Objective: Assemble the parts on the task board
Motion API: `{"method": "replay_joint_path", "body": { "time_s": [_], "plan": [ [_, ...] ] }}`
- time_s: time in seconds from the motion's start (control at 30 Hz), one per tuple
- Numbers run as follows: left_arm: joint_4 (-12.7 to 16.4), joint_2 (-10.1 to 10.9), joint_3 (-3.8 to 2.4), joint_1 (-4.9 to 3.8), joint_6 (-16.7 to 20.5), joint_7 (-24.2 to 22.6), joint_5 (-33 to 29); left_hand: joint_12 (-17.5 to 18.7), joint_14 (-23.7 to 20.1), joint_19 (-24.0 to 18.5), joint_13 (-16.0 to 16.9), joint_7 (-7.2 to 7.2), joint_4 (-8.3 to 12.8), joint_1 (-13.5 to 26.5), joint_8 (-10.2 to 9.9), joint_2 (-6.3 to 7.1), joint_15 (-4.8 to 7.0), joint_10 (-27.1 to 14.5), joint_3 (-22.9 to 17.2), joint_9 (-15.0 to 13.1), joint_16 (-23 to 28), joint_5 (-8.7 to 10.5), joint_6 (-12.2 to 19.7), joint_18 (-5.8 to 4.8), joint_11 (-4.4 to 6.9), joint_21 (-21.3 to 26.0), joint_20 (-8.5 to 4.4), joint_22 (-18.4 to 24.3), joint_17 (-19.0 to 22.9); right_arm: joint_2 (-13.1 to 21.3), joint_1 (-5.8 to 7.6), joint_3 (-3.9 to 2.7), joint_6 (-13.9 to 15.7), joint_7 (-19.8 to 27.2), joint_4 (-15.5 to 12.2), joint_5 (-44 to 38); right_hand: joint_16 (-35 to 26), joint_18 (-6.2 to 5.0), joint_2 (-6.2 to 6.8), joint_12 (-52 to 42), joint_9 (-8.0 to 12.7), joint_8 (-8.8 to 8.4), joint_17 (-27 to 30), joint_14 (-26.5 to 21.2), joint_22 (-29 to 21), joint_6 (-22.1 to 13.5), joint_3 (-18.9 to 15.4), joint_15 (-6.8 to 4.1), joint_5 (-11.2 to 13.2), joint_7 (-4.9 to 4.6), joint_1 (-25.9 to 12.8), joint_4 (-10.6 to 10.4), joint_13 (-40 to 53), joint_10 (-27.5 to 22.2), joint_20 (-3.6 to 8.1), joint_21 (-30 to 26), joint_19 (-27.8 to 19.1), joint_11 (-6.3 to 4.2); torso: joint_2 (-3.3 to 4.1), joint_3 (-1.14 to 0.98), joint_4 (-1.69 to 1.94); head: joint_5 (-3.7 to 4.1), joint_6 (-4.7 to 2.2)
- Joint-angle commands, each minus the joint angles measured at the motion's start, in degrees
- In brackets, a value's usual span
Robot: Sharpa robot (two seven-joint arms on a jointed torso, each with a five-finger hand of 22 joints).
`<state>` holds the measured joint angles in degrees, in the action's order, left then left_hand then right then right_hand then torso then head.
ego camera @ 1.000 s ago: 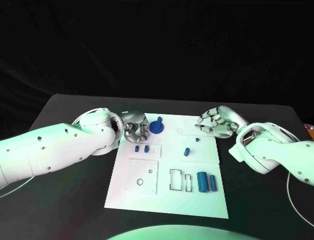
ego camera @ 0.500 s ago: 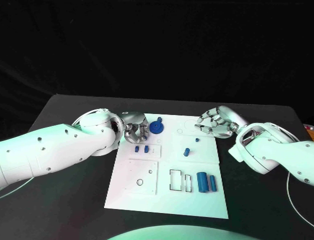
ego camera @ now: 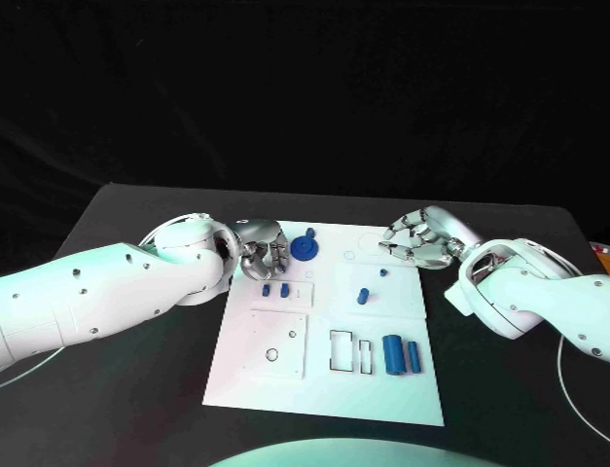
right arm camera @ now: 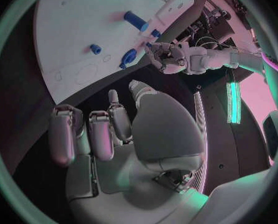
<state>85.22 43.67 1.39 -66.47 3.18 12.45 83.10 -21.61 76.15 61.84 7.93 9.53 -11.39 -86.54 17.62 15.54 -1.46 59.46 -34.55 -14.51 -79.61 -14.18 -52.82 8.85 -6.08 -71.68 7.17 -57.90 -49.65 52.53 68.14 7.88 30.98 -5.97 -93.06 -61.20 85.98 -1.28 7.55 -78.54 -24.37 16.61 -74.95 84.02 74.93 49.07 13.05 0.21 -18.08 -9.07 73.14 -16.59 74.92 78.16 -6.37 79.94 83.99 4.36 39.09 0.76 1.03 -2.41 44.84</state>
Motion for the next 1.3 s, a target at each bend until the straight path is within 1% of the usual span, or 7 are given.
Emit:
{"method": "replay_joint_path", "body": {
  "time_s": [0.03, 0.83, 1.0, 1.1, 1.17, 1.2, 1.3],
  "plan": [
    [0.1, 0.0, 0.07, 0.14, 0.0, 0.6, -0.2, 0.5, -0.1, 0.0, -0.1, 0.11, -0.2, 0.3, -0.6, 0.33, -0.42, -0.6, -0.4, 0.2, 0.0, -0.07, 0.9, -1.00, 0.05, 0.2, 0.44, 0.0, 0.1, 0.0, -0.04, 0.00, -0.2, 0.4, 0.0, -0.5, -0.4, -1.14, -0.19, 0.2, -0.1, 0.38, -3.6, 3.4, 10.6, -0.2, -0.3, -0.29, -0.3, 0.23, -0.2, 0.1, 1.2, -0.1, 0.37, -0.2, 0.7, -0.25, 0.01, -0.01, 0.04, -0.02, 0.03],
    [0.3, 0.8, 0.04, 0.44, 2.0, 0.7, -0.3, 2.0, -1.2, -0.8, -0.2, 0.38, -0.9, 2.0, -3.8, 1.16, -0.96, -3.5, 1.0, 1.5, 0.2, -0.12, 5.0, -0.77, -0.55, 1.3, 0.93, 1.3, 1.9, 0.0, -0.05, 0.00, -0.3, 0.5, 0.3, -0.5, -0.7, -1.32, -0.14, 0.8, -0.1, 0.37, -2.8, 3.2, 10.3, -0.3, -0.4, -0.30, -0.3, 0.21, -0.2, 0.1, 0.5, -0.8, 0.39, -1.0, 0.3, -0.25, -0.01, 0.00, -0.01, -0.04, -0.02],
    [0.5, 1.9, -0.28, 0.47, 3.2, -0.2, -2.0, 2.7, -3.1, -3.1, -0.5, 0.52, -0.9, 2.1, -4.0, 1.13, -1.42, -5.5, 1.5, 1.7, 1.6, -0.17, 5.0, -0.20, -1.11, 3.2, 1.26, 4.0, 5.8, 0.0, -0.05, 0.00, -0.6, 1.9, 0.9, -0.5, -5.2, -3.19, 0.51, 25.6, -0.2, 0.78, 5.0, 1.0, 6.2, -0.4, 0.6, -0.60, -0.1, 0.41, 1.5, 0.2, -25.1, -20.2, 0.71, -10.3, -3.9, -0.52, -0.01, 0.03, -0.08, 0.14, -0.22],
    [0.6, 2.9, -0.75, 0.46, 4.0, -1.5, -6.8, 3.2, -6.0, -6.6, -0.8, 0.38, -1.3, 2.7, -4.3, 1.10, -1.78, -7.2, 2.7, 1.9, 3.7, -0.14, 5.0, 0.62, -1.49, 6.2, 1.67, 8.0, 11.4, 0.1, -0.05, 0.00, -2.1, 3.2, 1.5, -1.5, -6.8, -3.63, 1.60, 36.6, -0.2, 0.96, 7.0, 0.7, 4.9, -0.1, 3.2, -0.62, 2.7, 0.23, 4.9, 0.7, -33.8, -23.1, 0.77, -13.3, -4.9, -0.37, -0.10, 0.00, -0.11, 0.32, -0.29],
    [0.7, 3.8, -1.18, 0.43, 4.6, -2.8, -12.3, 3.3, -7.5, -8.3, -1.1, 0.45, -1.9, 3.0, -4.5, 0.96, -1.98, -8.1, 4.0, 2.1, 5.0, -0.17, 5.0, 1.04, -1.68, 8.1, 1.91, 10.2, 14.5, 0.1, -0.04, 0.00, -3.4, 4.0, 2.0, -2.8, -6.8, -3.59, 2.75, 43.7, -0.1, 0.96, 6.5, 1.0, 4.9, 0.1, 5.2, -0.34, 4.5, -0.19, 6.1, 0.3, -40.5, -21.4, 0.68, -13.3, -4.4, -0.09, -0.12, -0.03, -0.10, 0.59, -0.40],
    [0.7, 4.3, -1.43, 0.40, 4.9, -3.7, -16.0, 3.3, -11.9, -11.6, -1.5, 0.70, -2.7, 2.9, -4.6, 0.65, -2.14, -9.1, 6.1, 2.3, 8.8, -0.21, 4.9, 1.76, -1.87, 11.6, 2.11, 14.2, 22.3, 0.2, -0.04, 0.00, -4.2, 4.3, 2.2, -3.8, -6.8, -3.51, 3.19, 45.8, -0.1, 0.99, 6.4, 1.1, 4.9, 0.2, 5.7, -0.30, 5.0, -0.09, 6.9, 0.7, -42.0, -22.3, 0.58, -13.2, -4.3, 0.16, -0.11, -0.04, -0.09, 0.77, -0.47],
    [0.8, 5.7, -2.23, 0.34, 5.8, -6.5, -26.3, 2.5, -13.0, -11.8, -1.8, 1.37, -4.5, 1.7, -4.2, -0.34, -2.19, -9.5, 8.7, 2.5, 11.1, -0.40, 3.5, 1.76, -1.89, 14.1, 2.24, 15.8, 24.1, 0.3, -0.01, 0.00, -7.4, 4.9, 2.7, -8.5, -6.3, -3.36, 4.96, 53.7, 0.3, 0.31, 5.4, 1.4, 5.3, 0.6, 7.8, 0.26, 6.1, -0.45, 8.5, 1.1, -49.1, -21.2, 0.14, -12.6, -3.7, 0.72, -0.06, -0.07, -0.07, 1.30, -0.66]
  ]
}}
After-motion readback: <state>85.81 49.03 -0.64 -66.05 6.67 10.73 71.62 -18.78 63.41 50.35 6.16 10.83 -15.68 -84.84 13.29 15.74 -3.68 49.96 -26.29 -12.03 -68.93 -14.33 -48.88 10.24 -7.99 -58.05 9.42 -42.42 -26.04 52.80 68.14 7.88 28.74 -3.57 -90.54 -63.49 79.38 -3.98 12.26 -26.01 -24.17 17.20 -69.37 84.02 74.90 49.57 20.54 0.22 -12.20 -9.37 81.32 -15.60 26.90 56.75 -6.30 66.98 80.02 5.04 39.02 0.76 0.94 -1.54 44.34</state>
